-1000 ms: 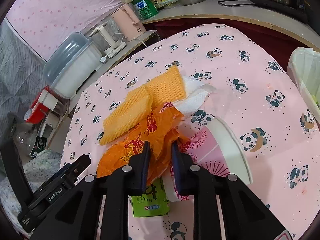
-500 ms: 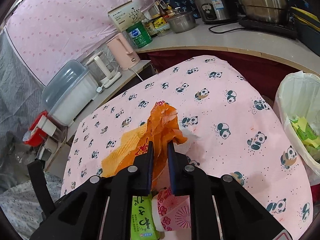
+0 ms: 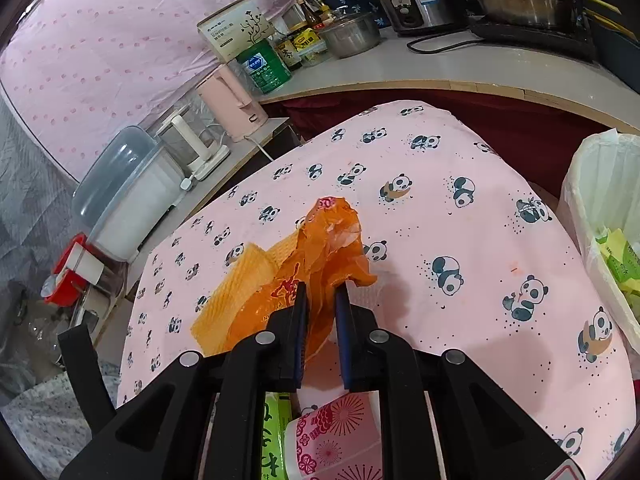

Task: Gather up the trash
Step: 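Grasp the orange printed bag with the right tool while the left grasps an orange mesh sleeve, then carry the bag and mesh sleeve over the bin and open both tools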

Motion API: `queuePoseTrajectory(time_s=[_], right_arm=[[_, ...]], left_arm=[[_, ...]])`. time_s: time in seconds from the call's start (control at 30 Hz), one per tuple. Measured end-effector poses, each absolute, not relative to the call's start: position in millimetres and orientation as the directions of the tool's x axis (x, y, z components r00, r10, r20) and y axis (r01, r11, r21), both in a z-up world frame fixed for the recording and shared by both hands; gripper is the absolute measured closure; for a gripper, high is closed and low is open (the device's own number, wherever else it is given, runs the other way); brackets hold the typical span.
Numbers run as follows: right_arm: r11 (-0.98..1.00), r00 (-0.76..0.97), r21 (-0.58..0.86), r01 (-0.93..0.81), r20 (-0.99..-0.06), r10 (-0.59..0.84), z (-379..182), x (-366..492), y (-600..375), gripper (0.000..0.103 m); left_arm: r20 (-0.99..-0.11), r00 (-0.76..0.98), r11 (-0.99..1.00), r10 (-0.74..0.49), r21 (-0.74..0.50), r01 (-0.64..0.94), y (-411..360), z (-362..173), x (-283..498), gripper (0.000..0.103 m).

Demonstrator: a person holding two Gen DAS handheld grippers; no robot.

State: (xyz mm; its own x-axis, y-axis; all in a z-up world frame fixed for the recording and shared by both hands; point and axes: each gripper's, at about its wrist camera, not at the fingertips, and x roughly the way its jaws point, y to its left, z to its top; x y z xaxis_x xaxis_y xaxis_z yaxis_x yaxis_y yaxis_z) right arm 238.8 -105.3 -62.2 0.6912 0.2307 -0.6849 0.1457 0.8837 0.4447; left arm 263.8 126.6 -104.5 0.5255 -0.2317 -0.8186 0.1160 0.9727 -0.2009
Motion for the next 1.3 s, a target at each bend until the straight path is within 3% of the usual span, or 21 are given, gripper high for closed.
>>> queuePoseTrajectory(time_s=[0.07, 0.27, 0.73, 1.3], right_arm=[[0.882, 0.688, 0.446, 0.149, -0.688, 0.231, -64, 239, -105, 0.090], [0.881, 0.692, 0.449, 0.149, -0.684, 0.231, -64, 238, -106, 0.090], [0.868, 0.751, 0.475, 0.145, -0.624, 0.216, -28, 198, -130, 0.090], [0.826, 0.835, 0.523, 0.213, -0.536, 0.124, 14, 114, -217, 0.090]], left_arm=[[-0.818, 0.520, 0.970, -0.245, -0.209, 0.128, 125, -105, 263, 0.089], [-0.814, 0.511, 0.961, -0.276, -0.243, 0.132, 123, -104, 258, 0.095], [-0.778, 0.560, 0.958, -0.285, -0.232, 0.167, 100, -57, 219, 0.095], [-0.733, 0.588, 0.929, -0.343, -0.172, 0.328, -2, -3, 158, 0.095]])
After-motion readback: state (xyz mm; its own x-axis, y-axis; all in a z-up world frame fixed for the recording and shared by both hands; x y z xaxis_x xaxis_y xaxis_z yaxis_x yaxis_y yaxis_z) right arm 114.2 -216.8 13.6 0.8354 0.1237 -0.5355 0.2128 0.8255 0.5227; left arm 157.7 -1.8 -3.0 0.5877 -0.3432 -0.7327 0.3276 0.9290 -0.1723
